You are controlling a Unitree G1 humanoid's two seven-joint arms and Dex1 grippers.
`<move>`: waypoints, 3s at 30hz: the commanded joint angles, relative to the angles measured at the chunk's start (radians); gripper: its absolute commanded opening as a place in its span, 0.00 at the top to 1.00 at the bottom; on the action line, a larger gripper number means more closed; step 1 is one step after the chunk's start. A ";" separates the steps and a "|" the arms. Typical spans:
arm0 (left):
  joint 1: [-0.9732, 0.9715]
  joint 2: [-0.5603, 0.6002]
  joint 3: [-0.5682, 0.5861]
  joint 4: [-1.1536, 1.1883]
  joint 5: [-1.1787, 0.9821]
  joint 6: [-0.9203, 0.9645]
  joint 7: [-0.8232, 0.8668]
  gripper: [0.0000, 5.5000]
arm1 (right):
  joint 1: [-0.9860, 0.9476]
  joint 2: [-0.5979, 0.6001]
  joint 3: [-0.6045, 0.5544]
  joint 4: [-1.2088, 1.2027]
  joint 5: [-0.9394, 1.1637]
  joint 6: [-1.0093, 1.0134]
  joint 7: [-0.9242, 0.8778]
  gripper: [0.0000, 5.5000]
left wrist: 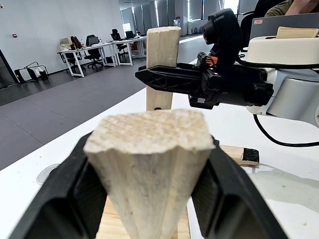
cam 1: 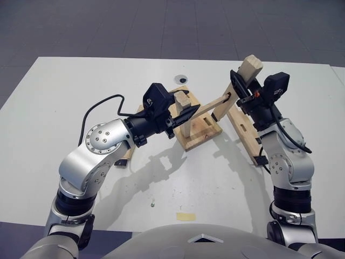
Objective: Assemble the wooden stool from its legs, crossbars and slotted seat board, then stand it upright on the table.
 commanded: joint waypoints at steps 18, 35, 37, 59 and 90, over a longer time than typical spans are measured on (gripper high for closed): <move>0.095 0.015 -0.071 0.050 0.092 0.030 0.038 0.63 | -0.102 -0.010 0.055 -0.130 0.103 0.204 0.043 0.82; 0.079 0.030 -0.088 0.078 0.106 0.020 0.030 0.63 | -0.116 -0.031 -0.005 -0.022 0.290 0.682 -0.051 0.82; 0.077 0.028 -0.088 0.077 0.107 0.019 0.030 0.63 | -0.103 -0.062 0.052 -0.021 0.241 0.687 -0.044 0.82; 0.020 0.082 -0.068 0.121 0.134 -0.005 -0.024 0.63 | -0.237 -0.397 0.475 0.248 -0.084 0.402 0.233 0.79; -0.076 0.014 0.200 0.142 -0.103 0.059 -0.062 0.63 | -0.149 -0.096 0.084 0.098 0.320 0.531 -0.106 0.81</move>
